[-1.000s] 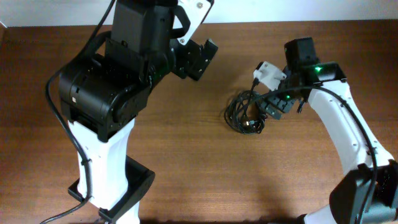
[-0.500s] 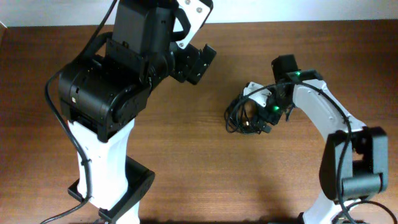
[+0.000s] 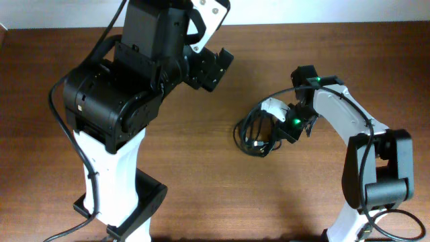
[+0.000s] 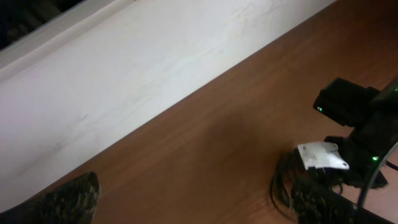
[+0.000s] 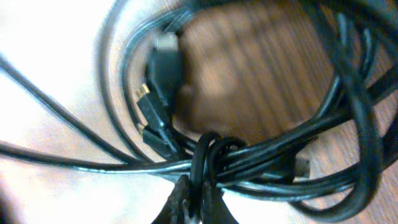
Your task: Untangle cables
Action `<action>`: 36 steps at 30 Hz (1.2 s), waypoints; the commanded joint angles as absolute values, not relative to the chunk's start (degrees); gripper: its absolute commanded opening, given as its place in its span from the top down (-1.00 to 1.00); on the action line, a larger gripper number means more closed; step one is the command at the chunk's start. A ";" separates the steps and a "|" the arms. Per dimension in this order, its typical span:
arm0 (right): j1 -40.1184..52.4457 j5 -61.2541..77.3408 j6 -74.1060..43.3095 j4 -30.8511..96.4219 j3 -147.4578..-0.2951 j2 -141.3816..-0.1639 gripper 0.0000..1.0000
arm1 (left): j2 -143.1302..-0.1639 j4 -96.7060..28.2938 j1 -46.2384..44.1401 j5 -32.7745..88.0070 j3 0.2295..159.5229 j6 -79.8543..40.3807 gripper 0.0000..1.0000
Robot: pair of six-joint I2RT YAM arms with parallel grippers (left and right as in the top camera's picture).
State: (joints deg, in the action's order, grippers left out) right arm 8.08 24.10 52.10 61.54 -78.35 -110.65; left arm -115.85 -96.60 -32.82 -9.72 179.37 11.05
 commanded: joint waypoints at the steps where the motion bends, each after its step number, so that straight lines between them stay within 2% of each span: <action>1: 8.23 35.40 53.36 66.59 -88.90 -105.45 0.92 | -116.31 -96.09 -32.47 -10.31 179.06 10.50 -0.97; 6: 8.23 35.40 39.27 74.15 -108.77 -100.66 0.92 | -118.41 -93.93 -32.47 -9.34 175.85 8.43 -0.97; 14: 8.23 33.23 36.34 84.95 -130.39 -98.59 0.92 | -129.56 -90.26 -32.47 5.34 167.59 11.75 -0.97; 24: 8.23 33.21 36.36 87.46 -132.25 -98.32 0.92 | -132.27 -86.56 -32.47 26.24 167.61 16.84 -0.97; 33: 8.19 33.23 36.32 87.48 -132.46 -96.14 0.92 | -136.00 -84.82 -32.47 29.54 167.59 16.86 -0.97; 36: 8.19 33.74 36.03 87.46 -132.46 -93.89 0.92 | -137.69 -82.76 -32.47 37.36 167.59 19.22 -0.98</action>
